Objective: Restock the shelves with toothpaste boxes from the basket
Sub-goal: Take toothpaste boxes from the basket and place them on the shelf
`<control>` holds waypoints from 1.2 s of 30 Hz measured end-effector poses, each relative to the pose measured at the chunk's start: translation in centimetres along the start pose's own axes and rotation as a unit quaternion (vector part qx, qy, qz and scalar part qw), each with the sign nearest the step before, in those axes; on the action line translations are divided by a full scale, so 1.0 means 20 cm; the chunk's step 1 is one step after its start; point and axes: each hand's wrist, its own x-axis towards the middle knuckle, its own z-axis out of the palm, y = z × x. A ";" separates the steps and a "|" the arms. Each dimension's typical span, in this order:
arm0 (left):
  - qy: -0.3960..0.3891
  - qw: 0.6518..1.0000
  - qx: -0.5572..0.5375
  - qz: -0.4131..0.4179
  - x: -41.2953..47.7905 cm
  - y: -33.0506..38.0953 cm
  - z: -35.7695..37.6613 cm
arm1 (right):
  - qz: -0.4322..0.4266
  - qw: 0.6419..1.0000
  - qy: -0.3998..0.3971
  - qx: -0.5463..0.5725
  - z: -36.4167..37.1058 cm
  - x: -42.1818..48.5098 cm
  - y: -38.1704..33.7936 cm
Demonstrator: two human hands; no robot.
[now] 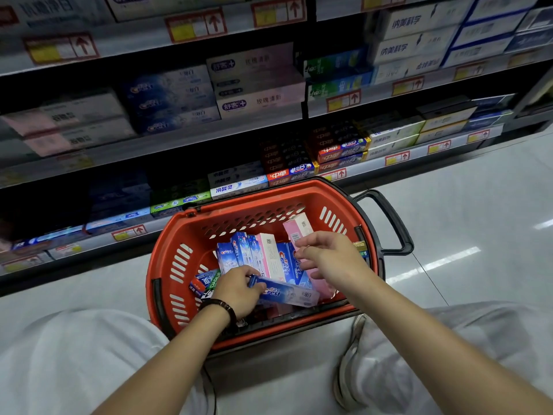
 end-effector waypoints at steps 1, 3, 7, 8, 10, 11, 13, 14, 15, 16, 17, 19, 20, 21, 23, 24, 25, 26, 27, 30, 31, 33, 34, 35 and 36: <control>0.007 1.000 -0.004 -0.001 0.00 -0.01 -0.01 | 0.000 1.000 0.002 -0.001 0.00 0.00 0.00; 0.018 0.999 -0.027 -0.005 0.00 -0.03 -0.04 | 0.000 1.000 0.007 -0.004 0.00 0.00 0.00; 0.017 0.996 -0.084 -0.019 -0.02 -0.05 -0.09 | 0.002 1.000 0.009 -0.005 0.00 0.00 0.01; 0.020 0.996 -0.089 -0.023 -0.02 -0.07 -0.10 | 0.003 1.000 0.009 -0.004 0.00 0.00 0.01; 0.029 0.995 -0.096 -0.028 -0.02 -0.08 -0.12 | 0.004 1.000 0.012 -0.008 0.01 0.00 0.02; 0.034 0.993 -0.104 -0.031 -0.03 -0.09 -0.14 | 0.006 1.000 0.013 -0.012 0.01 0.00 0.02; 0.042 0.990 -0.131 -0.041 -0.05 -0.08 -0.16 | 0.009 1.000 0.013 -0.020 0.01 0.00 0.02; 0.048 0.987 -0.145 -0.047 -0.05 -0.08 -0.18 | 0.012 0.999 0.013 -0.028 0.01 0.00 0.02; 0.053 0.984 -0.159 -0.053 -0.06 -0.08 -0.19 | 0.014 0.999 0.014 -0.038 0.01 0.00 0.03; 0.056 0.981 -0.174 -0.060 -0.07 -0.08 -0.20 | 0.016 0.999 0.017 -0.049 0.01 0.00 0.03; 0.059 0.978 -0.187 -0.066 -0.07 -0.09 -0.21 | 0.017 0.998 0.020 -0.056 0.01 0.00 0.03; 0.071 0.973 -0.208 -0.066 -0.08 -0.09 -0.23 | 0.021 0.998 0.023 -0.063 0.02 0.01 0.03; 0.075 0.970 -0.223 -0.063 -0.09 -0.10 -0.23 | 0.021 0.998 0.022 -0.063 0.02 0.01 0.03; 0.078 0.965 -0.243 -0.063 -0.09 -0.10 -0.24 | 0.021 0.998 0.019 -0.062 0.02 0.01 0.04; 0.076 0.954 -0.284 -0.064 -0.11 -0.09 -0.26 | 0.024 0.998 0.010 -0.053 0.03 0.01 0.04; 0.077 0.948 -0.301 -0.065 -0.11 -0.08 -0.26 | 0.026 0.998 0.008 -0.052 0.04 0.02 0.05; 0.080 0.942 -0.318 -0.066 -0.12 -0.08 -0.27 | 0.028 0.998 0.010 -0.057 0.04 0.03 0.06; 0.085 0.936 -0.335 -0.065 -0.12 -0.07 -0.28 | 0.031 0.997 0.012 -0.063 0.05 0.05 0.07; 0.090 0.930 -0.350 -0.064 -0.13 -0.07 -0.28 | 0.035 0.997 0.012 -0.069 0.05 0.05 0.07; 0.096 0.916 -0.385 -0.067 -0.15 -0.06 -0.30 | 0.038 0.994 0.013 -0.097 0.07 0.06 0.07; 0.097 0.912 -0.392 -0.068 -0.16 -0.06 -0.31 | 0.038 0.995 0.013 -0.096 0.07 0.06 0.07; 0.102 0.905 -0.407 -0.067 -0.17 -0.06 -0.32 | 0.039 0.996 0.013 -0.083 0.07 0.06 0.08; 0.106 0.903 -0.412 -0.063 -0.17 -0.06 -0.32 | 0.038 0.996 0.011 -0.079 0.08 0.06 0.08; 0.109 0.901 -0.416 -0.058 -0.17 -0.06 -0.32 | 0.038 0.996 0.009 -0.076 0.08 0.06 0.08; 0.112 0.899 -0.421 -0.055 -0.17 -0.06 -0.33 | 0.035 0.996 0.005 -0.079 0.09 0.06 0.08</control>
